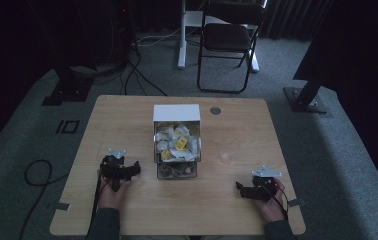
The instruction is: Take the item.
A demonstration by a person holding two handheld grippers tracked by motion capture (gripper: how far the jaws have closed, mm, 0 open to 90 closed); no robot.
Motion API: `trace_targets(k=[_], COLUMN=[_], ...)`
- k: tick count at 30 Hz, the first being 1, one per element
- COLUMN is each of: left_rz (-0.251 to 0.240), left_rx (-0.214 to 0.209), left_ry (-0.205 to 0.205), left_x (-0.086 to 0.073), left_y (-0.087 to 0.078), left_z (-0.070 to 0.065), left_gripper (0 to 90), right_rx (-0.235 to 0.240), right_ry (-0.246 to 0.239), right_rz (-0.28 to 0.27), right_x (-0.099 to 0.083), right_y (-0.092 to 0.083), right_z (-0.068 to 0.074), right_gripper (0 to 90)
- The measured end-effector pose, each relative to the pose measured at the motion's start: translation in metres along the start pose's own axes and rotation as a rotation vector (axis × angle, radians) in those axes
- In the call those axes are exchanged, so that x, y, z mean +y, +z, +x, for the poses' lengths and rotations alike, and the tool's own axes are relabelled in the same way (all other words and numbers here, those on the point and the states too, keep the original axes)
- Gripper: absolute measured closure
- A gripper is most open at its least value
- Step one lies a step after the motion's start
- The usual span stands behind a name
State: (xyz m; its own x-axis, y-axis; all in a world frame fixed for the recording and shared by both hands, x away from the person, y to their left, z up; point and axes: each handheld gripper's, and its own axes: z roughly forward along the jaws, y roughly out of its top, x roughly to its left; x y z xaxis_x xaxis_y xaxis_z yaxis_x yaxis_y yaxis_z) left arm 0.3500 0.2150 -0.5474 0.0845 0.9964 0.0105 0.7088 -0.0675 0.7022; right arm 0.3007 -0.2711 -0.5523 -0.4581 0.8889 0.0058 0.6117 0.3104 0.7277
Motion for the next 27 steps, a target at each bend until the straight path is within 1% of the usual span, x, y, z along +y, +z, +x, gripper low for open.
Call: trace_targets(k=[1, 4, 13, 17, 20, 23, 26, 27], left_rz=[0.003, 0.003, 0.002, 0.003, 0.003, 0.003, 0.002, 0.003], left_rx=[-0.005, -0.007, -0.007, -0.007, -0.007, -0.007, -0.007, -0.007], left_ry=[0.008, 0.011, 0.011, 0.011, 0.011, 0.012, 0.011, 0.012], left_x=[0.0010, 0.0017, 0.0017, 0.0017, 0.0017, 0.0017, 0.0017, 0.0018], left_y=[0.0007, 0.0014, 0.0015, 0.0014, 0.0015, 0.0015, 0.0015, 0.0015], left_z=[0.0010, 0.0028, 0.0028, 0.0028, 0.0028, 0.0028, 0.0028, 0.0028], left_gripper=[10.0, 10.1, 10.1, 10.1, 10.1, 10.1, 10.1, 10.1], right_rx=[0.002, 0.006, 0.007, 0.005, 0.006, 0.025, 0.031, 0.033], right_ry=[-0.001, -0.007, -0.007, -0.003, 0.004, 0.038, 0.045, 0.040], right_rz=[0.000, 0.000, 0.000, -0.004, -0.001, -0.007, -0.009, -0.014], right_x=[0.0000, 0.0000, 0.0000, -0.0004, 0.0000, 0.0000, 0.0004, 0.0012], right_y=[0.0000, 0.0000, -0.0001, -0.0010, -0.0025, -0.0042, -0.0056, -0.0068], right_z=[0.0002, 0.0003, 0.0002, 0.0004, 0.0003, -0.0019, -0.0015, -0.0004], right_gripper=[13.8, 14.0, 14.3, 17.2, 21.5, 22.4, 23.0, 23.7])
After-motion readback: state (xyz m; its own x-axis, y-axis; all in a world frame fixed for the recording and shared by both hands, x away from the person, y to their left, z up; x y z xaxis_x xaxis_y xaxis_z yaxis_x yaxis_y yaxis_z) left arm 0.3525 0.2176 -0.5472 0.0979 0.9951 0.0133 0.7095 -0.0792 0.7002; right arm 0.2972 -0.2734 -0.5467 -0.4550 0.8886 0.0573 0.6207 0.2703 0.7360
